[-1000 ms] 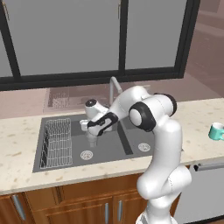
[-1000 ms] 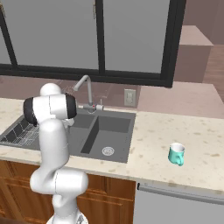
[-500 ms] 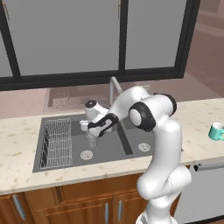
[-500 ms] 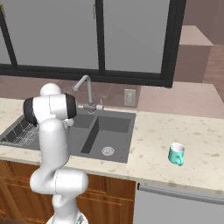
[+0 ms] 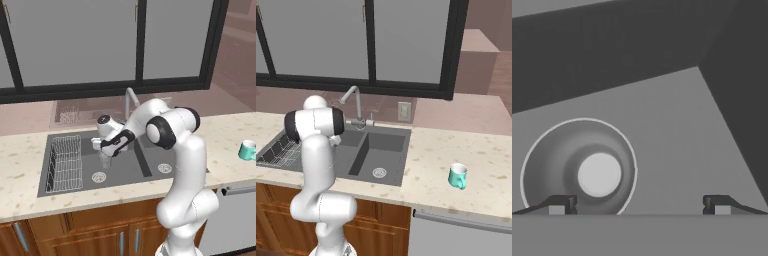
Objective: Move any existing items from the left basin to the right basin for drying. Then move the mug from the counter to the left basin of the sink for washing.
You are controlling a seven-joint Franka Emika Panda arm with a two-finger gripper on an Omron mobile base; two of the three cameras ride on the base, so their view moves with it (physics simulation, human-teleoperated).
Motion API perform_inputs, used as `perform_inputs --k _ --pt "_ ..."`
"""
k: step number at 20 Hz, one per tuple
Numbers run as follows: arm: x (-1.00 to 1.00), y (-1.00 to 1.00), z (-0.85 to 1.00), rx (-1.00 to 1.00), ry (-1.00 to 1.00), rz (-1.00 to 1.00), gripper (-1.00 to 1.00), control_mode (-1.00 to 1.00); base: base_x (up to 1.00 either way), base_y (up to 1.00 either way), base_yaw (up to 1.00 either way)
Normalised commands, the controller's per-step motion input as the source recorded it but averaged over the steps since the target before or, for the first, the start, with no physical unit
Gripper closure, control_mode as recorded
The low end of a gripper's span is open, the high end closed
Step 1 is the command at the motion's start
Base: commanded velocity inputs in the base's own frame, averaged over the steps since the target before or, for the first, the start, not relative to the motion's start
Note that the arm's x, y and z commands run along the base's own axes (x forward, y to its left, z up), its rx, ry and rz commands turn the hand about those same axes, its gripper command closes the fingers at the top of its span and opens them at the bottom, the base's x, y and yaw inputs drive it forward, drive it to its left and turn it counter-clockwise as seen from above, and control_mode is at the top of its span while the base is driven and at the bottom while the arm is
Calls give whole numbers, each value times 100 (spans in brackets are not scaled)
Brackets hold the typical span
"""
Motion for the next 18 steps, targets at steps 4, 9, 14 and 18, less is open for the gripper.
perform_inputs --k 4,9,14,18 --pt "12 4 -9 0 0 0 -100 -100 0 0 0" --pt "11 5 -8 0 0 0 -100 -100 0 0 0" --pt "10 6 -8 0 0 0 -100 -100 0 0 0" --pt "9 5 -7 0 0 0 -100 -100 0 0 0"
